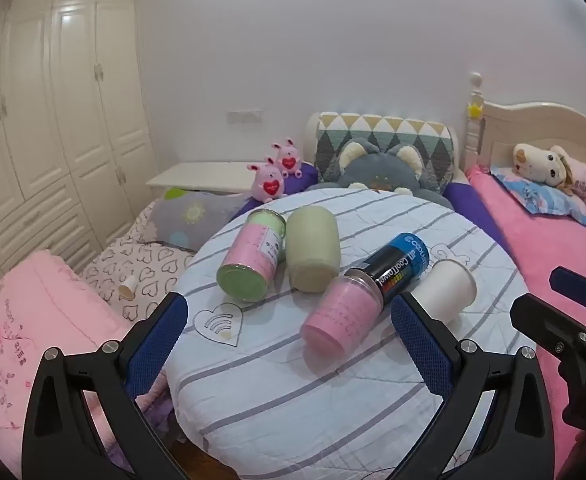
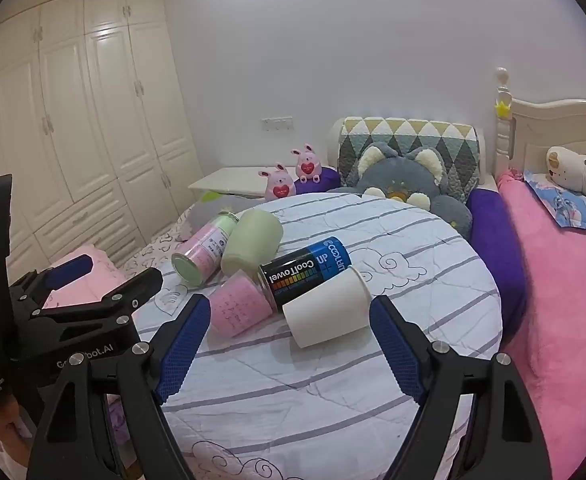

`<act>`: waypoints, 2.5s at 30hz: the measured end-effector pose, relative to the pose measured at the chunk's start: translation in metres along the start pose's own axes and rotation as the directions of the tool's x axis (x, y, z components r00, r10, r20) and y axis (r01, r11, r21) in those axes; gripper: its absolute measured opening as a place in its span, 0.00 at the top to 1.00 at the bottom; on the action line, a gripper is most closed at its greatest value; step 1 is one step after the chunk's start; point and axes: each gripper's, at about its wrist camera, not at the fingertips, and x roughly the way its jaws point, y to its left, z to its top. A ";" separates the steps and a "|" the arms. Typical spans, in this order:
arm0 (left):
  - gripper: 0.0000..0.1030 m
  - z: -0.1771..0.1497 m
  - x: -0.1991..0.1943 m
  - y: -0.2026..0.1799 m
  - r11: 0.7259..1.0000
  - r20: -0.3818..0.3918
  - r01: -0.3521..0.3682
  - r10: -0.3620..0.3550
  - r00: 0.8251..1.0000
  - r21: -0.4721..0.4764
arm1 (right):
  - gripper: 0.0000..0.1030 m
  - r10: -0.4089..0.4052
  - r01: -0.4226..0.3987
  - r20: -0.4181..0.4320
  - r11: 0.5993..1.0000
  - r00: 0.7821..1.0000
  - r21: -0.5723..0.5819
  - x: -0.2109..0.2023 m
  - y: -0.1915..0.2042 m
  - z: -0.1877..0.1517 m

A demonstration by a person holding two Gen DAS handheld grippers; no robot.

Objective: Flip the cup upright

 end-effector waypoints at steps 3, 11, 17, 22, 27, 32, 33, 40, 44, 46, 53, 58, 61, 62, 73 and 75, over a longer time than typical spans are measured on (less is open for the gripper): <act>0.00 0.001 -0.002 0.000 1.000 -0.012 0.011 -0.012 1.000 -0.012 | 0.19 0.000 0.000 -0.008 1.000 1.000 0.005 -0.001 0.000 0.000; 0.00 -0.003 -0.004 0.010 0.999 -0.025 0.037 -0.038 0.999 -0.037 | 0.19 -0.002 0.002 -0.015 1.000 1.000 0.013 0.002 0.003 -0.001; 0.00 -0.008 0.001 0.010 0.999 -0.049 0.034 -0.035 0.998 -0.031 | 0.19 0.003 -0.003 -0.007 1.000 1.000 0.009 -0.003 0.003 0.001; 0.00 -0.009 0.002 0.012 0.999 -0.055 0.033 -0.035 0.998 -0.032 | 0.19 0.002 -0.002 -0.006 1.000 1.000 0.008 -0.003 0.004 -0.001; 0.00 -0.010 0.001 0.013 0.999 -0.057 0.038 -0.040 0.998 -0.032 | 0.19 0.001 -0.001 -0.006 1.000 1.000 0.007 -0.003 0.006 0.000; 0.00 -0.011 0.002 0.011 0.999 -0.060 0.040 -0.042 0.997 -0.024 | 0.19 -0.001 0.001 -0.004 1.000 1.000 0.007 -0.004 0.008 0.000; 0.00 -0.011 0.003 0.010 0.999 -0.063 0.041 -0.043 0.997 -0.022 | 0.19 -0.001 0.001 -0.003 1.000 1.000 0.007 -0.003 0.007 -0.001; 0.00 -0.011 0.003 0.009 0.999 -0.072 0.047 -0.048 0.996 -0.019 | 0.19 -0.001 0.001 -0.003 1.000 1.000 0.007 -0.004 0.007 0.000; 0.00 -0.011 0.003 0.009 0.999 -0.072 0.048 -0.050 0.996 -0.021 | 0.19 0.001 -0.001 -0.004 1.000 1.000 0.008 -0.003 0.007 0.001; 0.00 -0.011 0.003 0.009 0.999 -0.073 0.047 -0.049 0.996 -0.020 | 0.19 0.000 0.000 -0.002 1.000 1.000 0.006 -0.004 0.008 0.001; 0.00 -0.011 0.002 0.009 0.999 -0.076 0.045 -0.047 0.996 -0.023 | 0.19 0.004 -0.004 -0.006 1.000 1.000 0.003 -0.001 0.009 0.003; 0.00 -0.011 0.003 0.009 0.999 -0.072 0.044 -0.046 0.996 -0.024 | 0.19 0.004 -0.004 -0.005 1.000 1.000 0.003 -0.001 0.010 0.004; 0.00 -0.011 0.003 0.009 0.999 -0.071 0.045 -0.046 0.996 -0.022 | 0.19 0.002 -0.002 -0.006 1.000 1.000 0.002 -0.001 0.010 0.003; 0.00 -0.011 0.003 0.009 0.999 -0.072 0.045 -0.046 0.996 -0.021 | 0.19 0.003 -0.003 -0.006 1.000 1.000 0.002 -0.001 0.010 0.003; 0.00 -0.013 0.004 0.010 0.999 -0.082 0.044 -0.046 0.996 -0.024 | 0.19 0.004 -0.003 -0.011 1.000 1.000 0.003 0.002 0.011 0.003; 0.00 -0.012 0.004 0.010 0.999 -0.082 0.045 -0.047 0.996 -0.025 | 0.19 0.006 -0.006 -0.010 1.000 1.000 0.004 0.002 0.011 0.003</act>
